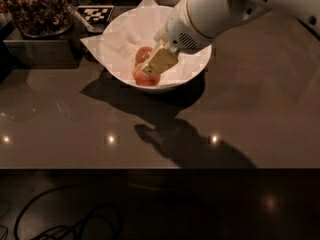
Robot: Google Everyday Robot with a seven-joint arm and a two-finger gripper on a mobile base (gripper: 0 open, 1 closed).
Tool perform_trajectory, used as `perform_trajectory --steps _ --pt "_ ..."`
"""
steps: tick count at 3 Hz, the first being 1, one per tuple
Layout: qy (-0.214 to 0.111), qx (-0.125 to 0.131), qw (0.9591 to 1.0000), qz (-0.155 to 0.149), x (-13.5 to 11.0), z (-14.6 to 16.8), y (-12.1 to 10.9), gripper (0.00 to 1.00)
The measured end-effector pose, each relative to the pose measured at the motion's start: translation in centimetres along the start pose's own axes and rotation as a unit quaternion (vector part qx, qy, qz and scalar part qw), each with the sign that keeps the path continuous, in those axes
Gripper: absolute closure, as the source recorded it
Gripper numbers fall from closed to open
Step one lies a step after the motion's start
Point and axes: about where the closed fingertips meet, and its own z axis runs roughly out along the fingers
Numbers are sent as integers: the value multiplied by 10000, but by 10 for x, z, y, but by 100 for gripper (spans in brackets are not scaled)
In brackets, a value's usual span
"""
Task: Pick apple from white bowl
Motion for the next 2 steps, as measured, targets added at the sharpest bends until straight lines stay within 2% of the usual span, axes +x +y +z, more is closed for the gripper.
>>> perform_trajectory --steps 1,2 --pt "41 -13 9999 -153 -4 21 0 38" --pt "84 63 9995 -288 -6 33 -13 38"
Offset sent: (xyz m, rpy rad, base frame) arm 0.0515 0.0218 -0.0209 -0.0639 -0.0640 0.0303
